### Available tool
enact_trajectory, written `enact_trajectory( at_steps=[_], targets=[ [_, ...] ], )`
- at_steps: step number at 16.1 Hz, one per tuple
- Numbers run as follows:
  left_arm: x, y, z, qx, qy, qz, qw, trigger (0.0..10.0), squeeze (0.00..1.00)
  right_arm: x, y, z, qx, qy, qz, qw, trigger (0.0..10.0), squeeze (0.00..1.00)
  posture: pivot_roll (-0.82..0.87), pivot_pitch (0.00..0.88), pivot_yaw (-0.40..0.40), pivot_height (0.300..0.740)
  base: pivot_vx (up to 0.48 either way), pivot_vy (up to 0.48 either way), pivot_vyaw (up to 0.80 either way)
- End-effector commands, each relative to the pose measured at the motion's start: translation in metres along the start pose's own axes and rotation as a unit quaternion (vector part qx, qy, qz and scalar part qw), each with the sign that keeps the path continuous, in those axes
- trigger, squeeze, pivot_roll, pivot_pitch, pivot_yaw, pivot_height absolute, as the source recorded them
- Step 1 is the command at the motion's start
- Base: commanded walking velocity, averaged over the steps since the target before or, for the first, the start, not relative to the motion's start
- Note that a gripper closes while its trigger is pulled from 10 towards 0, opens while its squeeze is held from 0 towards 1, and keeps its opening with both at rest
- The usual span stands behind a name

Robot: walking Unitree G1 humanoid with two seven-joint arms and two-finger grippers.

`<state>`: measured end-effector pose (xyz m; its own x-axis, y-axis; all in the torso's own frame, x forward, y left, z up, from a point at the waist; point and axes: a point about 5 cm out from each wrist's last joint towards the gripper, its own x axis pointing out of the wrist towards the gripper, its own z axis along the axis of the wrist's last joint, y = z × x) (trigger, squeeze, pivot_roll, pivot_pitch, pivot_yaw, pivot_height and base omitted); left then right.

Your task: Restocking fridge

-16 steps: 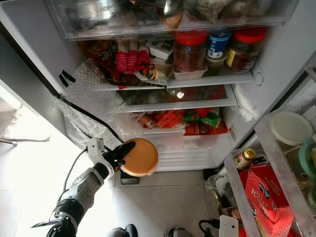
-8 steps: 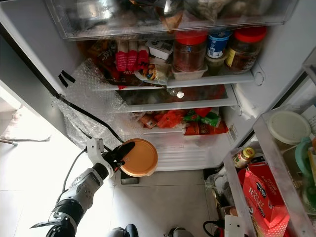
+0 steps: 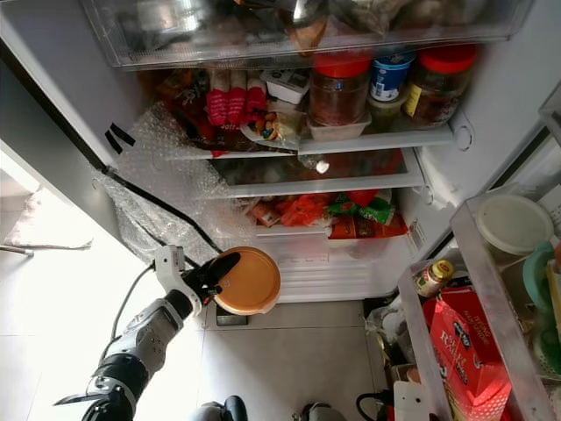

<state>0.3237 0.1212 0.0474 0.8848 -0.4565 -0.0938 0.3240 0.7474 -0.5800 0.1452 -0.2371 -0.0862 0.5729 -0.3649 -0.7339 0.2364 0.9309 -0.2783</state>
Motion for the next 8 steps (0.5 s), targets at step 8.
enact_trajectory(
  at_steps=[8],
  targets=[
    [-0.0048, 0.0046, -0.0025, 0.006, 0.006, 0.008, 1.0, 10.0, 0.0, -0.0029, -0.0018, -0.0111, -0.001, 0.02, -0.004, 1.0, 10.0, 0.0, -0.08, 0.208, 0.072, 0.74, 0.0, 0.0, 0.0]
  ],
)
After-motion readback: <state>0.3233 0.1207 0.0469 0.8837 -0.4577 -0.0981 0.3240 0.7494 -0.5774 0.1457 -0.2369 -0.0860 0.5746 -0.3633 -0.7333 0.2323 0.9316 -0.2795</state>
